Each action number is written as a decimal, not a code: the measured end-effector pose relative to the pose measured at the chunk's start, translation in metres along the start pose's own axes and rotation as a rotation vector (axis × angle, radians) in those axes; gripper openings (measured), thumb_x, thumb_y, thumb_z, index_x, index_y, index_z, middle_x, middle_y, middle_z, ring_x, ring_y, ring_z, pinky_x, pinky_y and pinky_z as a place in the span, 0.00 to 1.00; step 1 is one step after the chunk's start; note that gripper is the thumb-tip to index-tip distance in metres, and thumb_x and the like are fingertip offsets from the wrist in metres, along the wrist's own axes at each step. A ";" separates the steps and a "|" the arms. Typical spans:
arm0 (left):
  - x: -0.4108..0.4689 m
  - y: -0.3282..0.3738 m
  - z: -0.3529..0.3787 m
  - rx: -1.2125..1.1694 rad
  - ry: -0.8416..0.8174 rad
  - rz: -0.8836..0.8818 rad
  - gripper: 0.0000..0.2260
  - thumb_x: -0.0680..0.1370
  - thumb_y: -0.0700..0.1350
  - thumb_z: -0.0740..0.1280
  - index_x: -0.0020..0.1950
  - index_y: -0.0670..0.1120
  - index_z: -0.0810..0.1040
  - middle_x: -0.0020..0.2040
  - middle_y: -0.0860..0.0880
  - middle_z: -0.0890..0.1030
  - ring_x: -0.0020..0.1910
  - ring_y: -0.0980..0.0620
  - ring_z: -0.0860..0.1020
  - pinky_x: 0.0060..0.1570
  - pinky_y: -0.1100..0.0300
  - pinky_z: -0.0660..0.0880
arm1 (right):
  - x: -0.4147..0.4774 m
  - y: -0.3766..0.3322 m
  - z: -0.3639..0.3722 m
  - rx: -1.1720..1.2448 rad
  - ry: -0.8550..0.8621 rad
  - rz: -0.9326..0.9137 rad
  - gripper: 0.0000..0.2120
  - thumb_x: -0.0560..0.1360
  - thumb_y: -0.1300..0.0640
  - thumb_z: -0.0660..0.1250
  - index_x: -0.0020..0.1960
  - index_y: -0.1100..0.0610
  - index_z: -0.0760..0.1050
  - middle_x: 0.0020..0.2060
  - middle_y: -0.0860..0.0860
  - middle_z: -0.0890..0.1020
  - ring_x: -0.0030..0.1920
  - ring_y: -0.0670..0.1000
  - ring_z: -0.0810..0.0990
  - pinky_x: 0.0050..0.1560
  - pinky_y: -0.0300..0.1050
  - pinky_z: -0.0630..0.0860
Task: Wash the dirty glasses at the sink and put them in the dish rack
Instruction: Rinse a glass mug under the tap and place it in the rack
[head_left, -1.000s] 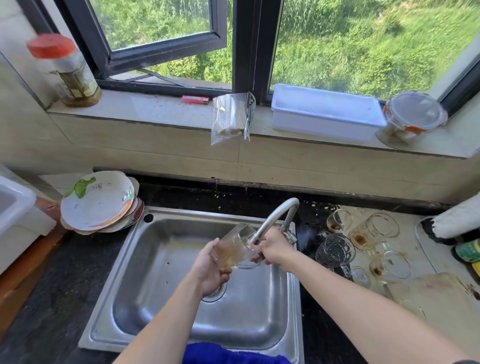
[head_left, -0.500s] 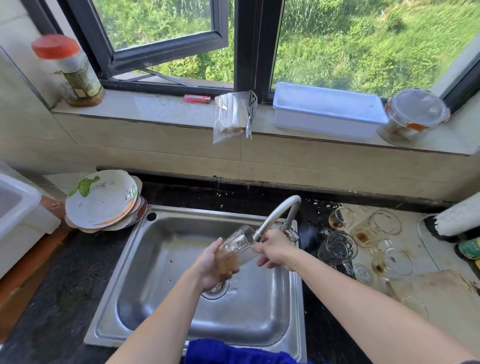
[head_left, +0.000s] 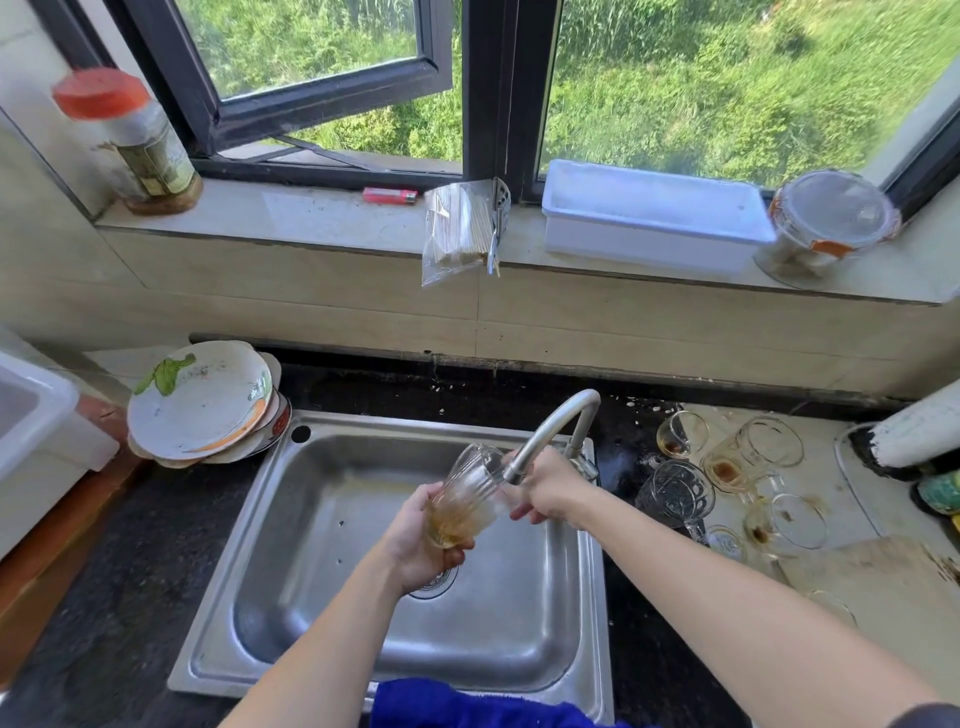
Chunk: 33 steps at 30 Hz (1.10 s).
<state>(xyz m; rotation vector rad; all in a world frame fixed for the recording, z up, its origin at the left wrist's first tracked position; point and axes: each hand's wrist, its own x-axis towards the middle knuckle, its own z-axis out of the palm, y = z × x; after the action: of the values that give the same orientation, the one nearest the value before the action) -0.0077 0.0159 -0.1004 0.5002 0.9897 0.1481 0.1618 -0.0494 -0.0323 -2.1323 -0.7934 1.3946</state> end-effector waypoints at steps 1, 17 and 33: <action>0.000 -0.001 0.000 0.014 -0.009 -0.018 0.17 0.78 0.54 0.56 0.46 0.43 0.76 0.34 0.42 0.76 0.28 0.47 0.73 0.27 0.61 0.66 | 0.001 -0.003 0.000 0.018 0.021 -0.002 0.07 0.77 0.66 0.64 0.55 0.62 0.75 0.43 0.53 0.80 0.29 0.51 0.81 0.23 0.37 0.70; -0.003 0.001 -0.009 -0.007 -0.021 -0.041 0.19 0.76 0.58 0.60 0.50 0.43 0.78 0.40 0.42 0.78 0.29 0.44 0.75 0.28 0.60 0.71 | 0.008 0.005 0.007 -0.079 0.065 -0.079 0.02 0.76 0.64 0.67 0.47 0.61 0.78 0.36 0.53 0.79 0.32 0.49 0.78 0.33 0.43 0.76; -0.004 0.000 -0.003 -0.046 -0.018 -0.037 0.19 0.78 0.55 0.58 0.56 0.41 0.77 0.43 0.41 0.78 0.29 0.45 0.76 0.22 0.64 0.71 | -0.012 0.005 0.006 0.073 -0.054 0.070 0.08 0.78 0.60 0.65 0.43 0.63 0.76 0.34 0.58 0.82 0.28 0.51 0.80 0.25 0.38 0.70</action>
<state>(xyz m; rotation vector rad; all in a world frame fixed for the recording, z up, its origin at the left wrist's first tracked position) -0.0125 0.0155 -0.0991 0.4398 0.9757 0.1332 0.1537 -0.0607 -0.0298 -2.0931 -0.6830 1.4992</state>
